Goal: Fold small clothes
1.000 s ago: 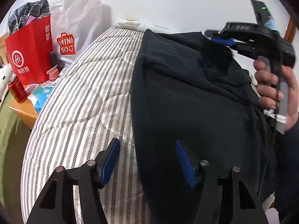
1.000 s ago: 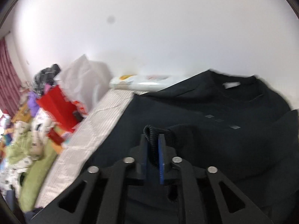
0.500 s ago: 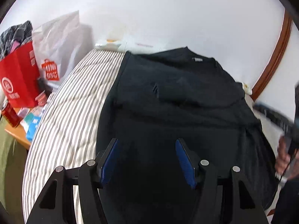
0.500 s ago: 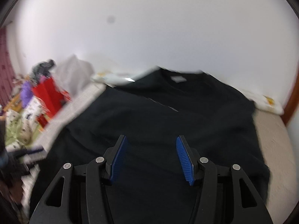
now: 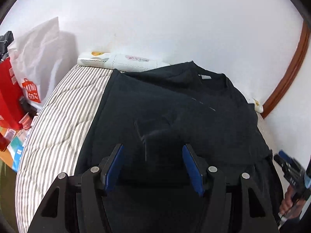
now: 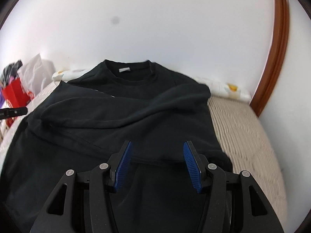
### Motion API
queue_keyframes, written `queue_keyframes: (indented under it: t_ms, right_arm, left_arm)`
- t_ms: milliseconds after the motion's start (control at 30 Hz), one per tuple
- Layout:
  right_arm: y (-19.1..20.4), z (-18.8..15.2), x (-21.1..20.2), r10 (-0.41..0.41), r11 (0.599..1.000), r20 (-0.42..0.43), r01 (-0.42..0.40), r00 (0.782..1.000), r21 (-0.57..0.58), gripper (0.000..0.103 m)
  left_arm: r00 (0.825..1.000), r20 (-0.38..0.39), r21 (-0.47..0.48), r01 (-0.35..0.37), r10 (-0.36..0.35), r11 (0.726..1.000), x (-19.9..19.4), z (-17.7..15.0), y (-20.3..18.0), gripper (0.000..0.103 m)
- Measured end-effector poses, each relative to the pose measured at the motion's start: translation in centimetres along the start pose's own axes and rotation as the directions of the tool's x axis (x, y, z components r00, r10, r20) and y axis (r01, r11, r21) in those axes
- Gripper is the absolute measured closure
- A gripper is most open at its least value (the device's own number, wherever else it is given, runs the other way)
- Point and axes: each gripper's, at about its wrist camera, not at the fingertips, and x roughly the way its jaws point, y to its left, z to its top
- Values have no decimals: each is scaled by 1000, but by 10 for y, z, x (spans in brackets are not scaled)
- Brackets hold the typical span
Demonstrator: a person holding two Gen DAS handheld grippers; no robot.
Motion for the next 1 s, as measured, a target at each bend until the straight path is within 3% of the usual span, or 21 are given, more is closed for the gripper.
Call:
queue_keyframes:
  t_ms: [100, 367, 533, 633, 833, 1000]
  right_arm:
    - [-8, -3, 7, 9, 999, -21, -9, 1000, 34, 49]
    - [-19, -5, 10, -42, 999, 0, 42, 999, 23, 49]
    - [-23, -6, 18, -33, 998, -22, 34, 999, 49, 49]
    - [-23, -8, 19, -23, 998, -33, 25, 999, 62, 49]
    - [-18, -3, 12, -37, 999, -23, 38, 999, 27, 49]
    - [-21, 12, 3, -98, 995, 29, 99, 995, -35, 46]
  left_arm:
    - [1000, -10, 3, -16, 16, 1000, 18, 7, 0, 45]
    - [993, -112, -27, 37, -40, 999, 55, -8, 4, 69]
    - [995, -95, 15, 7, -6, 1000, 56, -11, -5, 76]
    - [997, -53, 74, -50, 54, 996, 51, -10, -13, 93]
    - [995, 65, 95, -88, 82, 992, 21, 5, -10, 95]
    - [991, 64, 67, -118, 113, 991, 15, 9, 8, 96]
